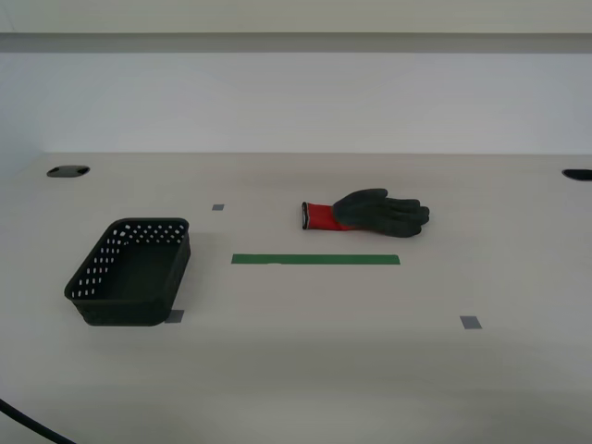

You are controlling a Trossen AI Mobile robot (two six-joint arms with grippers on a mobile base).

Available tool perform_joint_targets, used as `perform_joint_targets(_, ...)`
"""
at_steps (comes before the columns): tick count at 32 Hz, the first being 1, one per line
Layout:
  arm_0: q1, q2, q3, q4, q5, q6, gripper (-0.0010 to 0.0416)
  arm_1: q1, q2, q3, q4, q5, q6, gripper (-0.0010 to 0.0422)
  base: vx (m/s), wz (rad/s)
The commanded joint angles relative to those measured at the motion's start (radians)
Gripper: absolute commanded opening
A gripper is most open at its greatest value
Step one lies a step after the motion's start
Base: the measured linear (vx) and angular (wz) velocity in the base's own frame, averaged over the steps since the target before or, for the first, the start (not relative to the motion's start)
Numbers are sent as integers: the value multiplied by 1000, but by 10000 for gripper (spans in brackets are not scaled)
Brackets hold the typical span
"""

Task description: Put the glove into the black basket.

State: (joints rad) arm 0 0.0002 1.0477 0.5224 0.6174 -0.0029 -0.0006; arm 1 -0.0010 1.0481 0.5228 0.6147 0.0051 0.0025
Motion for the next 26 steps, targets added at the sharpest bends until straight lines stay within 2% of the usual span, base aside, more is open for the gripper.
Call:
perform_joint_targets(1, 0, 0, 1, 3, 0, 0, 1, 1, 0, 0, 3, 2, -1, 0, 0, 0)
perform_joint_targets(26, 0, 0, 1, 3, 0, 0, 1, 0, 0, 0, 3, 2, -1, 0, 0, 0)
